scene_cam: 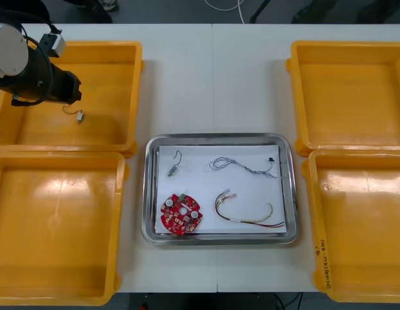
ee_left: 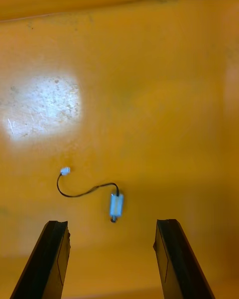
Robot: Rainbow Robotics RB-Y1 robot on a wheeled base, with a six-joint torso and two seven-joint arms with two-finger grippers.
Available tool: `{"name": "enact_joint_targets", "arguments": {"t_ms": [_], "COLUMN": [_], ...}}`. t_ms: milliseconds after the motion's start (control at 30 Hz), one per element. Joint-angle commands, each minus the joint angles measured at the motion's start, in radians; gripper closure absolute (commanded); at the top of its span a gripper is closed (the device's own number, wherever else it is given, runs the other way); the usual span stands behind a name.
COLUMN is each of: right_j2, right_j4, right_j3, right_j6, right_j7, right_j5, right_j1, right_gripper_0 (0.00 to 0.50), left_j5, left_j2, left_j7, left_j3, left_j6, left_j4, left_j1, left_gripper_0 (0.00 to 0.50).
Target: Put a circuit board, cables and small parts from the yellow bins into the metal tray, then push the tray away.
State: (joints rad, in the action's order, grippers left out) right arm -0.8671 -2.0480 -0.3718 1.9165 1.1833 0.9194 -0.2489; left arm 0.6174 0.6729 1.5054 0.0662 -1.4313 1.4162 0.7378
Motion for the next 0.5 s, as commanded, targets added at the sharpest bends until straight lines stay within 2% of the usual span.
{"name": "enact_joint_targets", "arguments": {"t_ms": [33,267,500], "right_j2": [-0.049,-0.049,-0.049], "right_j4": [-0.001,-0.001,-0.001], "right_j3": [-0.047,-0.042,-0.044], "right_j6": [0.003,0.003,0.003], "right_j7": [0.033,0.029,0.025], "right_j5": [0.015,0.026,0.030], "right_j1": [0.010,0.011,0.010], "right_gripper_0": [0.000,0.000,0.000], "left_j5": [0.025,0.050,0.062], "left_j2": [0.043,0.042,0.034], "left_j7": [0.021,-0.007,-0.008], "left_j3": [-0.049,-0.057,-0.055], "left_j6": [-0.096,-0.199,-0.190], "left_j4": [0.099,0.101,0.099], "left_j1": [-0.005,-0.017,-0.049], "left_gripper_0": [0.000,0.000,0.000]}}
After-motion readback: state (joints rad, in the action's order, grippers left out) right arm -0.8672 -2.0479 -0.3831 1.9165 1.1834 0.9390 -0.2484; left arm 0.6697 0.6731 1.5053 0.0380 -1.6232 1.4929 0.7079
